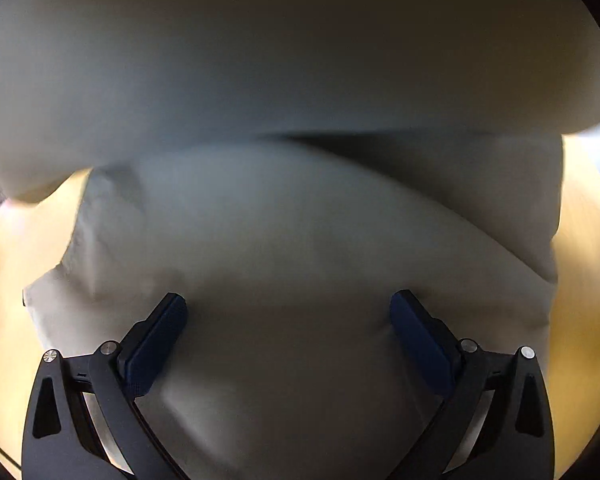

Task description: Fold clothes

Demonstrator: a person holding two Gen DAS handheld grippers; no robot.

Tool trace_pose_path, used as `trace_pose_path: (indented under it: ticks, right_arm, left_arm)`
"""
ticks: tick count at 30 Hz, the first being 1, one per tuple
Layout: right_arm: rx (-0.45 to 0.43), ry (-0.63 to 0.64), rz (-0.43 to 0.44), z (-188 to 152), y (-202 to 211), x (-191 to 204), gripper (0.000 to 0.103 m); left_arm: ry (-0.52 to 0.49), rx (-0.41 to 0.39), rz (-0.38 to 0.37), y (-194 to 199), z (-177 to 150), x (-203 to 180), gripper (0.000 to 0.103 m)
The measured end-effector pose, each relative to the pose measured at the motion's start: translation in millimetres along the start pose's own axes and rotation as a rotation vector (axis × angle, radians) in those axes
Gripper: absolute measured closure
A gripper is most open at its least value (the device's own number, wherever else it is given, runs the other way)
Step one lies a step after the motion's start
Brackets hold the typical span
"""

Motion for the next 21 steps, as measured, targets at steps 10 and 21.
trace_pose_path:
  ticks: [10, 21]
  right_arm:
    - [0.068, 0.008, -0.040, -4.6, 32.4, -28.9, 0.101]
    - [0.132, -0.032, 0.151, -20.5, -6.0, 19.3, 0.101]
  left_arm:
    - [0.035, -0.035, -0.067, 3.8, -5.9, 17.2, 0.000]
    - [0.043, 0.000, -0.058, -30.3, 22.3, 41.0, 0.000]
Point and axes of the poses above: each gripper's, at about its wrist camera, not at the fingertips, and y roughly against the way its jaws point, x to its left, z to its top, the point moved 1 cm from there along -y, roughly the way its jaws point, and after that the axes turned 14 degrees about -z, right-handed, at the moved point
